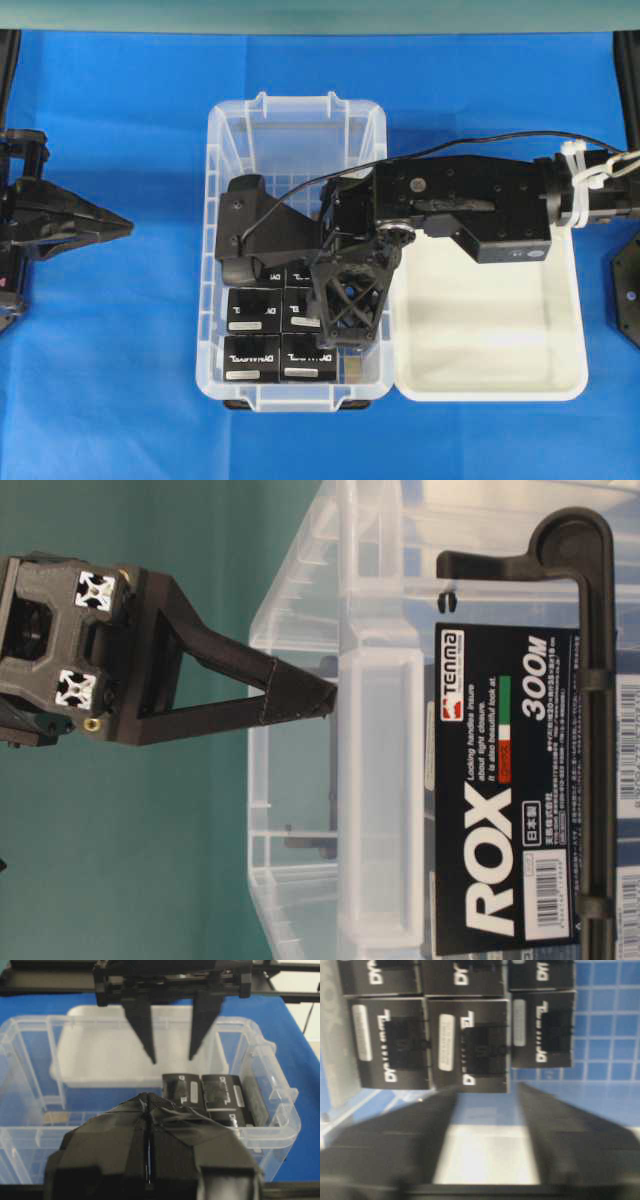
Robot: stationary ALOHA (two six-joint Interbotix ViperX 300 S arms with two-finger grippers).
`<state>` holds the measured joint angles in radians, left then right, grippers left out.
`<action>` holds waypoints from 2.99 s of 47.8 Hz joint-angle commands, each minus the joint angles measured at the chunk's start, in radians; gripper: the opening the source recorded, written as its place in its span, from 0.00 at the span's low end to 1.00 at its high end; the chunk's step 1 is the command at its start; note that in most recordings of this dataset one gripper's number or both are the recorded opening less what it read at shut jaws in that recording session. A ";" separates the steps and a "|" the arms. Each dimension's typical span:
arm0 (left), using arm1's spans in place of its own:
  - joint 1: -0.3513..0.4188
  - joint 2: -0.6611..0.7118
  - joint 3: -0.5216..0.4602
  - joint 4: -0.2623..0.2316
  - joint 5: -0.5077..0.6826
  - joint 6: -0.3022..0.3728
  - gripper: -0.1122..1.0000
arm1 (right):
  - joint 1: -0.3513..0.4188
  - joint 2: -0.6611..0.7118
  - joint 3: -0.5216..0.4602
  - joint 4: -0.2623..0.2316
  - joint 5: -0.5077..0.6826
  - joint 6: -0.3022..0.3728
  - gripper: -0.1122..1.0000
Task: Pick the box from inside the plastic case
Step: 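Lower the open right gripper onto the top-right black box in the case, then close the right gripper around the black labeled box, then lift the held black box out of the case toward the white tray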
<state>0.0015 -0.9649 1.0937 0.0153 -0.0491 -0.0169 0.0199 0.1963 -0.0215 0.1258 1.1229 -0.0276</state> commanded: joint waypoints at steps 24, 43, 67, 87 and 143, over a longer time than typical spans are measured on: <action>0.015 0.002 -0.028 0.002 -0.005 0.000 0.05 | 0.017 0.061 0.018 0.008 -0.120 -0.028 0.99; 0.018 -0.006 -0.029 0.002 -0.005 0.000 0.05 | 0.012 0.077 0.025 -0.015 -0.123 -0.029 0.99; 0.018 -0.011 -0.028 0.002 -0.005 0.002 0.05 | 0.031 0.080 0.032 -0.009 -0.124 -0.017 0.99; 0.029 -0.011 -0.028 0.002 -0.005 0.002 0.05 | -0.023 0.110 0.028 -0.040 -0.138 -0.021 0.99; 0.034 -0.011 -0.028 0.002 -0.005 0.000 0.05 | -0.084 -0.012 -0.175 -0.081 0.081 -0.071 0.65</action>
<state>0.0353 -0.9817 1.0937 0.0138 -0.0491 -0.0169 -0.0583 0.2332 -0.1442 0.0460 1.1520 -0.0936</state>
